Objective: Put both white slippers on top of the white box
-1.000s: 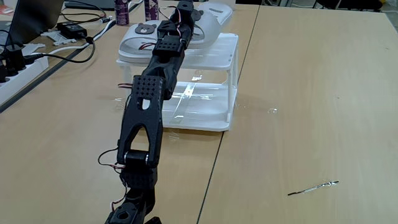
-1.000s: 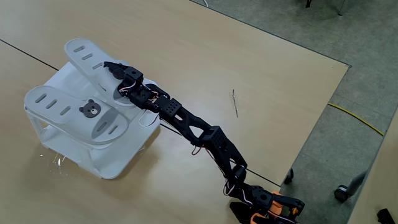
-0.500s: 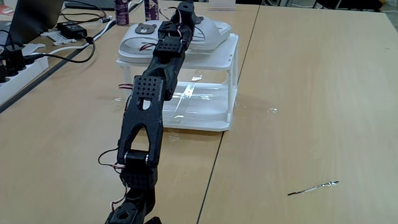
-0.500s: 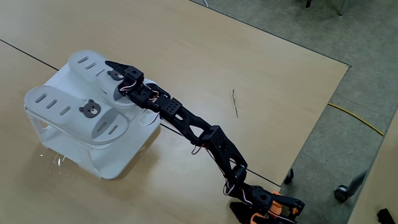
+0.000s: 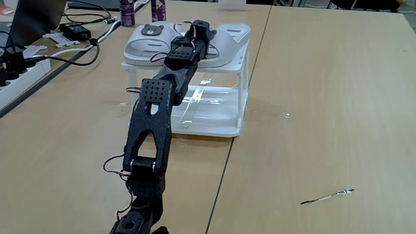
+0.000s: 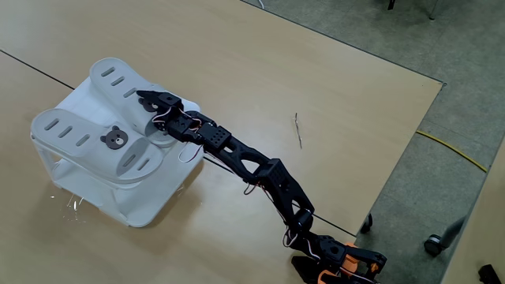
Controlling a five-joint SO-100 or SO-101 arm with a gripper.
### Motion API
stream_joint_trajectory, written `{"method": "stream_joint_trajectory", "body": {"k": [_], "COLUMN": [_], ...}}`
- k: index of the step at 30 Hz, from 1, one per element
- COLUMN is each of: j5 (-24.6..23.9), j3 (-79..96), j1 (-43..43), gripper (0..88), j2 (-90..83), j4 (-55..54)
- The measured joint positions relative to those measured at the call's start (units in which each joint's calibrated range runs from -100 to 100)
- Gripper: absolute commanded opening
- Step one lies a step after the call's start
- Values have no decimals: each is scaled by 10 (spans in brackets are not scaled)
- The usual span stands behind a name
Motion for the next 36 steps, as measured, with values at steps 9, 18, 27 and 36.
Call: {"method": "stream_joint_trajectory", "body": {"k": [9,18,27,36], "j5": [0,0,0,0], "j3": [-28,53,278,487], "j1": [0,4,4,3], "gripper": [308,310,313,310], "j2": [-18,-101,-273,-470], "j4": [97,130,130,130]}}
